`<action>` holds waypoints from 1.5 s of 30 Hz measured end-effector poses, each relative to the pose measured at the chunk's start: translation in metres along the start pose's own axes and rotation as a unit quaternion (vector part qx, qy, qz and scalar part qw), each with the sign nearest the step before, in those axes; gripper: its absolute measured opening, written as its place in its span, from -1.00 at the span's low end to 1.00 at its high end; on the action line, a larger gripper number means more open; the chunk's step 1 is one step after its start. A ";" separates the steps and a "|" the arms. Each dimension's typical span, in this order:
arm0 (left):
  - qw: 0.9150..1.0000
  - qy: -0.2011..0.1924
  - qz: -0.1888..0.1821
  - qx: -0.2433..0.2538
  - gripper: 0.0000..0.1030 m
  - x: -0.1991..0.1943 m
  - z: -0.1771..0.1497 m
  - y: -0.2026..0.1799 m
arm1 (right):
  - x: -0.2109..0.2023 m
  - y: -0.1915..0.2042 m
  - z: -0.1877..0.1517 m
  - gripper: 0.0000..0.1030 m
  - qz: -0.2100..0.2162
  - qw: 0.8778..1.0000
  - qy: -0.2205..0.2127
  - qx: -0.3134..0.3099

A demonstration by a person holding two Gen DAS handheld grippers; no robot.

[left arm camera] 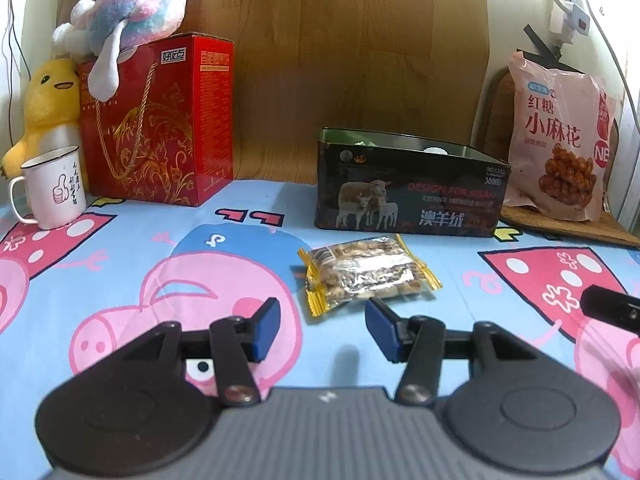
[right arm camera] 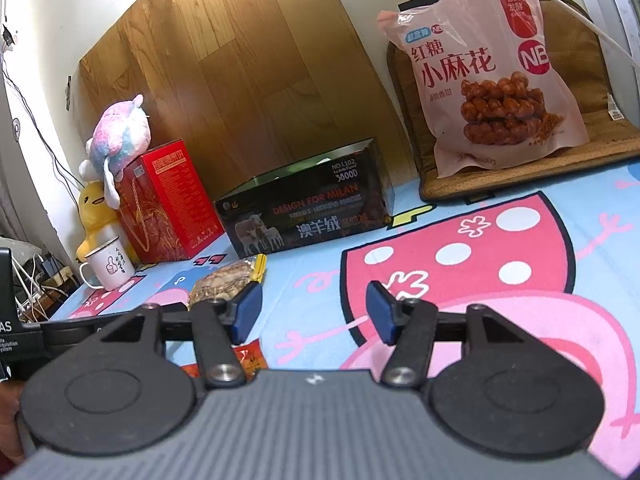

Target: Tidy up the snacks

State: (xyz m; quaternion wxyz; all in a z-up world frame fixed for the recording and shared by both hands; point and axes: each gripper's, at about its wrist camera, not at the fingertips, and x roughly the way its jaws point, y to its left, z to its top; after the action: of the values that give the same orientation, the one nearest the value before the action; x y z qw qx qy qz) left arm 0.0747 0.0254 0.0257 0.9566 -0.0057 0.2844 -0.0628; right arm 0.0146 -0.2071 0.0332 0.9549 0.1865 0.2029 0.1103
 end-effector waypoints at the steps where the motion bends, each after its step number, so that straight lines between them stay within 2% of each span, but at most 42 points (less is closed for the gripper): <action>1: 1.000 0.000 0.000 0.001 -0.06 0.000 0.000 0.000 | 0.000 0.001 0.000 0.17 0.000 1.000 0.000 0.000; 17: 1.000 -0.006 0.009 0.013 0.01 -0.001 0.000 -0.001 | -0.002 0.000 0.001 0.21 -0.001 1.000 -0.003 0.004; 37: 0.999 -0.013 0.038 0.031 0.06 -0.001 -0.001 -0.007 | -0.003 0.001 0.000 0.22 0.001 1.000 -0.003 0.006; 45: 0.998 -0.016 0.043 0.034 0.15 -0.002 -0.001 -0.008 | -0.003 0.002 0.000 0.22 0.001 1.000 -0.003 0.007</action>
State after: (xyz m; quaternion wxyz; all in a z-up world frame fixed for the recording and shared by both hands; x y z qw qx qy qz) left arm 0.0722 0.0181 0.0263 0.9626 0.0381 0.2662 -0.0316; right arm 0.0119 -0.2064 0.0345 0.9541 0.1936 0.2006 0.1095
